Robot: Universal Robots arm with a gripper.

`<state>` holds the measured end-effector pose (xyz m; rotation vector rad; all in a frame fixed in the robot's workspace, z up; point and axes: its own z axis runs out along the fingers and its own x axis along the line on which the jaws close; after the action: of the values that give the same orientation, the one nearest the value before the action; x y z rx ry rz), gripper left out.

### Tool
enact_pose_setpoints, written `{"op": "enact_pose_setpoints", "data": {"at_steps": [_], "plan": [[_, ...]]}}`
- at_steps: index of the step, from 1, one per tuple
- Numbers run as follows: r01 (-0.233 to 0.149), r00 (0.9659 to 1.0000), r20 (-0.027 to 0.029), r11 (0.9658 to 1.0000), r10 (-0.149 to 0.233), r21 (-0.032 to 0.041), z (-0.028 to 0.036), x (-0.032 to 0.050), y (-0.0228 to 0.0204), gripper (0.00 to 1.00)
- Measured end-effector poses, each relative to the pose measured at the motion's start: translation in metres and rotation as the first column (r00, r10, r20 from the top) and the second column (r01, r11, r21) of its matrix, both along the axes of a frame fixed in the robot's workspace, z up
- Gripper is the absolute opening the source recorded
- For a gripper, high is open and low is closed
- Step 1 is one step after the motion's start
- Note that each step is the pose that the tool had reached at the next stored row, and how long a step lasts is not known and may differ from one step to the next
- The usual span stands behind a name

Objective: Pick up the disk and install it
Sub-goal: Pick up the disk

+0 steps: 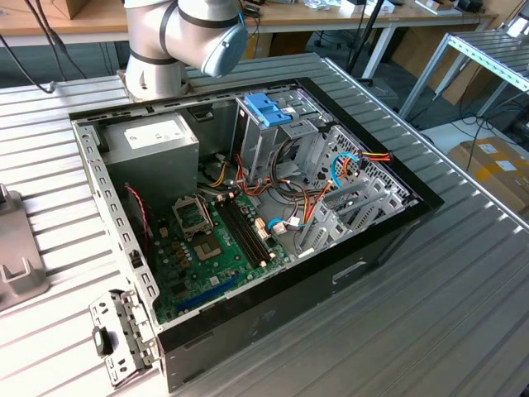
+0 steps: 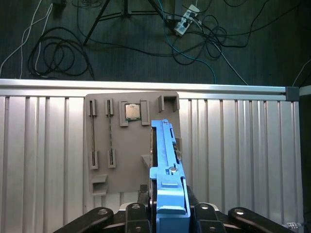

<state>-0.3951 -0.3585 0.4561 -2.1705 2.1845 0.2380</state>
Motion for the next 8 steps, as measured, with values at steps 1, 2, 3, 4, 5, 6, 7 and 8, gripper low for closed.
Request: {"op": "enact_pose_setpoints", "data": {"at_steps": [1,2,3,4,5,6,7,8], "plan": [[0.000,1.0000,0.0000,1.0000,0.000,0.0000,-0.0002,0.0000,0.0000,0.37],[0.000,1.0000,0.0000,1.0000,0.000,0.0000,-0.0006,0.0000,0.0000,0.37],[0.000,1.0000,0.0000,1.0000,0.000,0.0000,-0.0009,0.0000,0.0000,0.37],[0.000,1.0000,0.0001,1.0000,0.000,0.0001,-0.0012,0.0000,0.0000,0.37],[0.000,1.0000,0.0001,1.0000,0.000,0.0001,-0.0015,0.0000,0.0000,0.37],[0.000,1.0000,0.0001,1.0000,0.000,0.0000,-0.0017,0.0000,0.0000,0.37],[0.000,1.0000,0.0001,1.0000,0.000,0.0000,-0.0023,-0.0001,-0.0001,0.37],[0.000,1.0000,0.0001,1.0000,0.000,0.0000,-0.0026,-0.0004,-0.0001,0.37]]}}
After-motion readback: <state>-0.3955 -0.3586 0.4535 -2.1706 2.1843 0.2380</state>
